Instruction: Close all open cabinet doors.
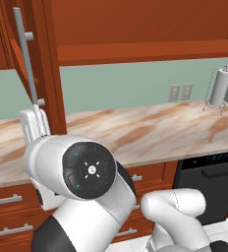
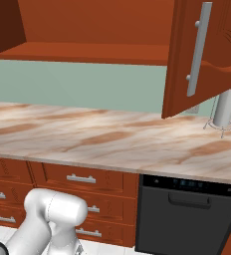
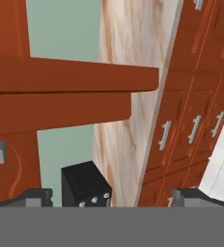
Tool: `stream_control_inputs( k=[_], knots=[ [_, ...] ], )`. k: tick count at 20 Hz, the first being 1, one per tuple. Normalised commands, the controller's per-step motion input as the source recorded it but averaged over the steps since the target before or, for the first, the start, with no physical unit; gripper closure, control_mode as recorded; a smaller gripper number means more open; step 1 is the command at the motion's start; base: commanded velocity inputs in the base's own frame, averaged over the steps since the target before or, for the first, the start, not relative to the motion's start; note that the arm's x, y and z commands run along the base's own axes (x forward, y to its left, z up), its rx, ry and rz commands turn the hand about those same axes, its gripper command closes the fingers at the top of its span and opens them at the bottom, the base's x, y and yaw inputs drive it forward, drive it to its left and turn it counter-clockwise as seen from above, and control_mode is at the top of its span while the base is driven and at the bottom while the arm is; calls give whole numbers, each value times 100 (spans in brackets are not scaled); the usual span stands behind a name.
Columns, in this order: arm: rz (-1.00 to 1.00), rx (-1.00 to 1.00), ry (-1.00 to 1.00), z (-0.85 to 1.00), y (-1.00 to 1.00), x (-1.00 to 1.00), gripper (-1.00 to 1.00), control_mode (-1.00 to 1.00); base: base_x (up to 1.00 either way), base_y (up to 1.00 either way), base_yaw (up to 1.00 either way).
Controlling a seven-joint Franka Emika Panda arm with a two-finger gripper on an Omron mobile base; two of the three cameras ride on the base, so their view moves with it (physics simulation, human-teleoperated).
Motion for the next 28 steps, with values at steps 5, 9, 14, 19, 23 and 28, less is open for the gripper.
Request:
stream_control_inputs(
  k=[5, 9, 14, 19, 23, 28],
  knots=[
    [-3, 3, 0, -4, 7, 18, -100, -100, 0, 0, 0],
    [-2, 0, -1, -4, 16, 27, -100, -100, 0, 0, 0],
    [-1, -1, -3, -9, 30, 23, -100, -100, 0, 0, 0],
    [-3, -6, -2, -10, 32, 27, -100, -100, 0, 0, 0],
    [-6, -6, 0, -6, 13, 45, -100, -100, 0, 0, 0],
    [-6, -9, -1, -7, 20, 39, -100, -100, 0, 0, 0]
  ],
)
